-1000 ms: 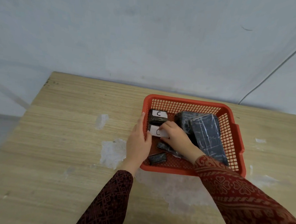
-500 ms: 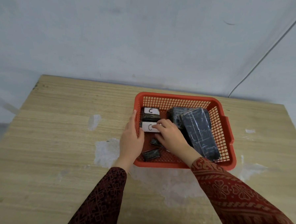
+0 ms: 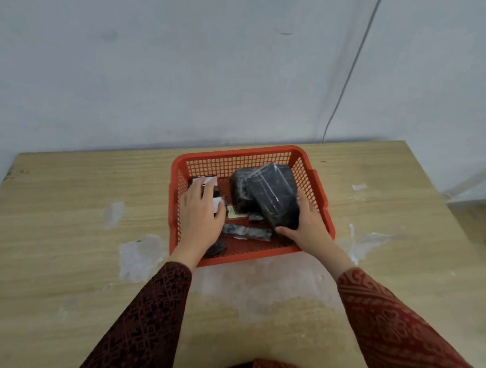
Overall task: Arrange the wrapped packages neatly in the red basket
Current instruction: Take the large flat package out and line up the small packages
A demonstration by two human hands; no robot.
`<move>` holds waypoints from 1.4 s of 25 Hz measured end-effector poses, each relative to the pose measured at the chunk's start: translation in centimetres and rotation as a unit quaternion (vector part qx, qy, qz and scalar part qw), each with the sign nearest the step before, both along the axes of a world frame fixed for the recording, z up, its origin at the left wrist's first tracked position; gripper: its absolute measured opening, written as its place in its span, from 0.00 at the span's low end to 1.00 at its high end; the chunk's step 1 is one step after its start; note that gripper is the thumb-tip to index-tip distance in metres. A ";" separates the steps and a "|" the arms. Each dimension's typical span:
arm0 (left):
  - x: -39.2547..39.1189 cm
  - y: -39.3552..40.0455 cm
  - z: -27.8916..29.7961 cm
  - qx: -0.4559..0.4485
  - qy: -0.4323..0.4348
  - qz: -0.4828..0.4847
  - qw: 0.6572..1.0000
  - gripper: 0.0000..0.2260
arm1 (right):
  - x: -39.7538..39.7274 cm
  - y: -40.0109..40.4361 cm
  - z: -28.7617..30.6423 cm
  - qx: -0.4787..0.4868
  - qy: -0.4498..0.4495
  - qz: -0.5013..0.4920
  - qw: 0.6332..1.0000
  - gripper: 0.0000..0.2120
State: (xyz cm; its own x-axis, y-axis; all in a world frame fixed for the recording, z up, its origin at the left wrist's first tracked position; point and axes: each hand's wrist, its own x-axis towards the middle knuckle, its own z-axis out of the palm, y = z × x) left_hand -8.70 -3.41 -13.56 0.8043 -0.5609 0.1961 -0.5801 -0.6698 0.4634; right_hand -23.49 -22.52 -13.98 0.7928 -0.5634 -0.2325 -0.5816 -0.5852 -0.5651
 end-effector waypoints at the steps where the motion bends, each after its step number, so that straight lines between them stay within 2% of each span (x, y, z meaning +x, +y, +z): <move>1: 0.1 -1.7 0.5 -0.015 0.059 -0.021 0.998 0.24 | 0.4 -0.2 0.0 0.005 0.022 0.008 1.000 0.52; 3: 0.4 -5.0 1.2 -0.011 0.129 -0.068 0.989 0.29 | 1.1 -0.5 0.0 0.009 0.051 0.012 0.999 0.53; 5: 0.8 -7.9 1.7 0.011 0.165 -0.091 0.982 0.32 | 1.2 -0.8 -0.1 -0.001 0.040 0.018 0.999 0.48; 7: 0.8 -9.3 2.4 0.000 0.201 -0.085 0.976 0.31 | 0.7 -1.4 0.1 -0.009 -0.009 0.032 0.999 0.38; 10: 0.2 -9.0 4.0 -0.085 0.216 -0.056 0.971 0.25 | -0.6 -2.7 1.5 0.067 -0.113 0.031 0.991 0.28; 12: -0.7 -7.2 5.5 -0.147 0.208 -0.011 0.967 0.23 | -1.3 -3.5 3.1 0.123 -0.178 0.031 0.976 0.22; 14: -2.6 -5.1 6.9 -0.215 0.208 0.044 0.953 0.20 | -1.8 -4.1 4.7 0.181 -0.201 0.031 0.962 0.21; 19: -10.0 -0.8 5.8 -0.318 0.243 0.174 0.900 0.16 | -5.2 -3.9 5.7 0.309 -0.157 0.123 0.930 0.20; 22: -14.6 1.2 3.1 -0.326 0.265 0.244 0.874 0.17 | -8.8 -3.1 3.8 0.358 -0.129 0.097 0.920 0.22; 27: -20.6 2.2 -1.9 -0.266 0.329 0.291 0.858 0.18 | -12.4 -0.9 -1.4 0.330 -0.090 -0.020 0.939 0.15; 29: -21.5 1.9 -3.6 -0.215 0.342 0.288 0.868 0.20 | -12.7 -0.2 -3.0 0.278 -0.074 -0.068 0.955 0.14; 32: -21.7 1.5 -4.9 -0.161 0.333 0.274 0.888 0.21 | -12.9 1.0 -4.7 0.174 -0.044 -0.051 0.983 0.22; 35: -20.9 1.6 -5.3 -0.097 0.302 0.250 0.915 0.21 | -13.3 2.1 -5.1 0.118 -0.032 -0.034 0.992 0.21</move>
State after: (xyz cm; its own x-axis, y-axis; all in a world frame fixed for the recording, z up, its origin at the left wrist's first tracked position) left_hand -29.55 -1.81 -18.83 0.9453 -0.0946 -0.3121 0.1778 -0.6528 0.7364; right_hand -36.75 -20.39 -19.13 0.7727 -0.5518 -0.3138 -0.5731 -0.3939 -0.7186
